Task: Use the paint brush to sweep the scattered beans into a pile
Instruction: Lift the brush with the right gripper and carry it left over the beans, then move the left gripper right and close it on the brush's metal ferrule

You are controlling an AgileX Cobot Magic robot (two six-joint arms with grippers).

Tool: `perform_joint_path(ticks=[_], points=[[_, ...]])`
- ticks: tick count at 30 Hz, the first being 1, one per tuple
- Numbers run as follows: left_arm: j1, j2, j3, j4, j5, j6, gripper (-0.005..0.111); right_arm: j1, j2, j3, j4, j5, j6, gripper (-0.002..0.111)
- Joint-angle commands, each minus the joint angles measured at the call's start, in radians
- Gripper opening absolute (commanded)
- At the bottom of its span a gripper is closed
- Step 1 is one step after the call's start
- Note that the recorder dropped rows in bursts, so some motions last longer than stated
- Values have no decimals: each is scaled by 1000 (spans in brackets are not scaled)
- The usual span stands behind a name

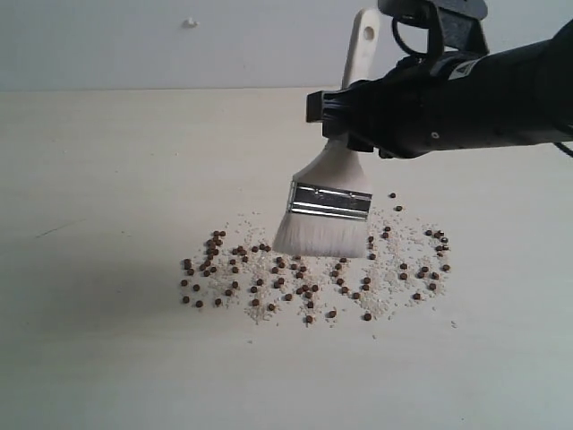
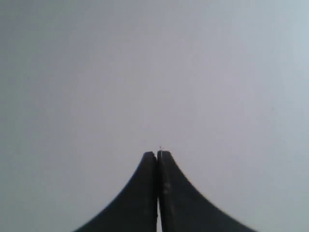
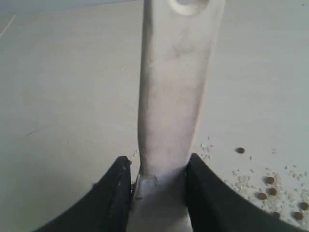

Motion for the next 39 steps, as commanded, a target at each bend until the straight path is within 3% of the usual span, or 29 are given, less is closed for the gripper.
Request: perform_joint_path(ticks=[1, 3, 6, 11, 14, 16, 20, 25, 30, 37, 39], points=[[1, -6, -4, 26, 13, -221, 0, 29, 42, -40, 2, -55, 4, 0], [1, 24, -4, 139, -44, -347, 0, 29, 58, -75, 2, -29, -8, 0], [1, 144, -32, 314, -62, -410, 0, 29, 70, -128, -13, 8, -10, 0], [1, 473, -178, 486, -37, -434, 0, 29, 78, -190, -13, 52, -8, 0], [0, 841, -358, 874, -41, -727, 0, 29, 95, -224, -13, 48, 0, 0], [0, 995, -450, 1086, -130, -913, 0, 29, 115, -240, -13, 52, 2, 0], [0, 1241, -637, 1368, -384, -1199, 0, 29, 158, -265, -9, 57, 14, 0], [0, 1485, -799, 1473, -657, -1282, 0, 29, 210, -286, -12, 62, 17, 0], [-1, 1627, -876, 1479, -763, -1280, 2, 29, 230, -296, -22, 60, 17, 0], [-63, 1729, -906, 1503, -764, -1257, 46, 29, 236, -325, -29, 63, 19, 0], [-88, 1741, -922, 1501, -759, -1257, 51, 29, 236, -326, -29, 65, 22, 0]])
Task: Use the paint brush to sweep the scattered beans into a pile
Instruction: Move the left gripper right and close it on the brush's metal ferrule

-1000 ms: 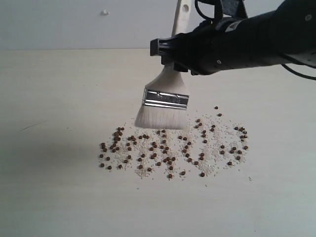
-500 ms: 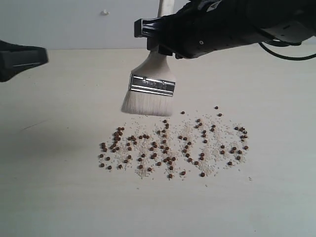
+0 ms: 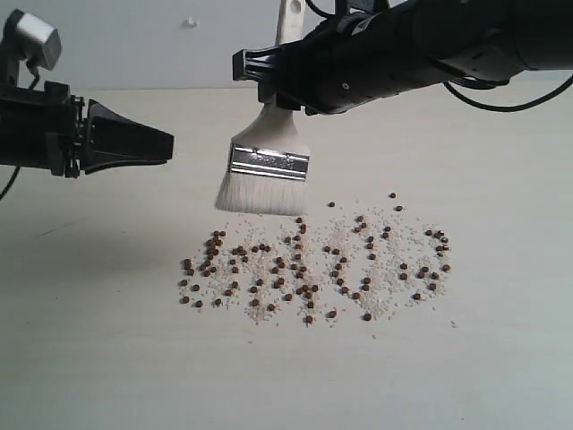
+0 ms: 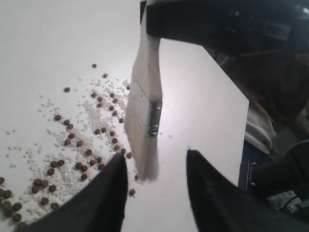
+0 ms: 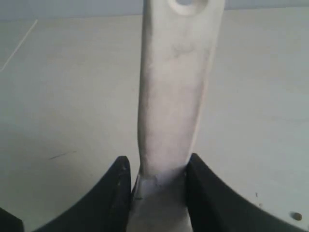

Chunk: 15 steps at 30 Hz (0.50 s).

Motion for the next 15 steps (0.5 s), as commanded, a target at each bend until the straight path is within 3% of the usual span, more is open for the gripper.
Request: perform_joint_path(ticks=[1, 10, 15], points=[[-57, 29, -39, -3, -6, 6, 51, 2, -3, -14, -9, -5, 12, 0], [-173, 44, -109, 41, 158, -79, 50, 2, -3, -14, -9, 21, 15, 0], [-176, 77, -122, 46, 211, -99, 50, 2, -3, -14, -12, 38, 13, 0]])
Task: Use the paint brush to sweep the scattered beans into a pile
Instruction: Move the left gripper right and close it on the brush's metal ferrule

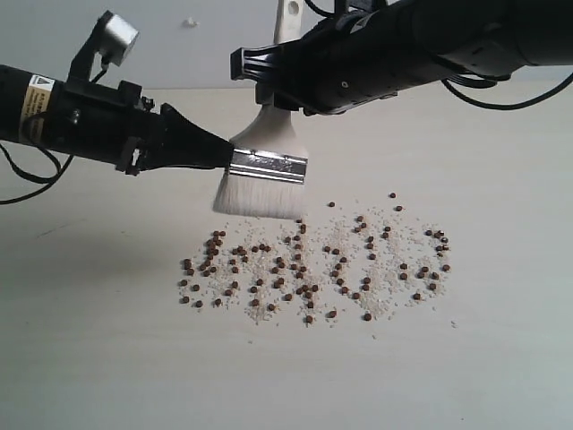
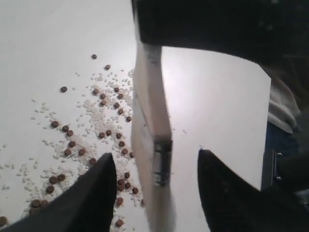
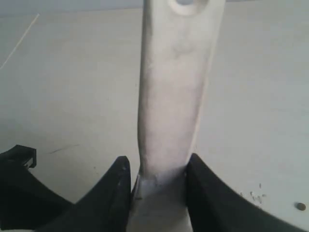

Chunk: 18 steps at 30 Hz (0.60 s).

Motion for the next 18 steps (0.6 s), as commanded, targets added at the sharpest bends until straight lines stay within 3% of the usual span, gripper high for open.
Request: perform_joint_path(ticks=[1, 9, 14, 18], points=[[-5, 31, -10, -9, 54, -17, 50, 2, -3, -7, -13, 5, -2, 0], [-7, 64, -10, -29, 50, -13, 50, 2, -3, -7, -11, -20, 0, 0], [-9, 64, -10, -57, 29, 96, 50, 2, -3, -7, -11, -15, 15, 0], [-55, 64, -12, -102, 43, 173, 50, 2, -3, -7, -11, -15, 19, 0]])
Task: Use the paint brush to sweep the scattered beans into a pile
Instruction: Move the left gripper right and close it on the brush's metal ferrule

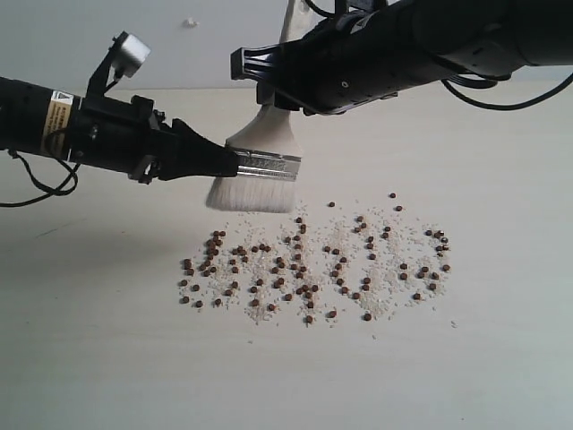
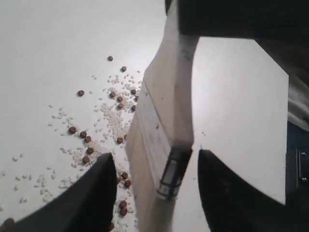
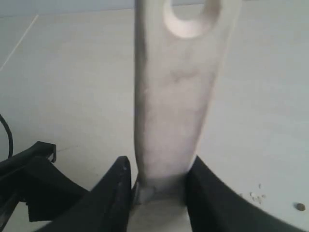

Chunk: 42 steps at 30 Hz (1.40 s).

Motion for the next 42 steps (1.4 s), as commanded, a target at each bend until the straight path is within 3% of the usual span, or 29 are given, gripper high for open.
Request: perform_joint_path(ticks=[1, 7, 19, 22, 27, 34, 36, 42], points=[[-44, 1, -13, -54, 4, 69, 50, 2, -3, -7, -2, -15, 10, 0], [-74, 1, -26, -46, 109, 56, 50, 2, -3, -7, -5, 5, 11, 0], [-74, 28, -26, -33, 104, 49, 49, 2, -3, -7, -5, 5, 11, 0], [-74, 37, -26, -45, 104, 49, 36, 2, -3, -7, -5, 5, 11, 0], [-74, 37, -29, -55, 84, 71, 1, 2, -3, -7, -5, 7, 11, 0], [-74, 37, -29, -53, 72, 90, 0, 2, -3, -7, -5, 31, 11, 1], [-74, 37, -29, -53, 72, 102, 0, 2, -3, -7, -5, 48, 11, 7], [-74, 37, -29, -55, 76, 102, 0, 2, -11, -7, -14, 64, 3, 42]])
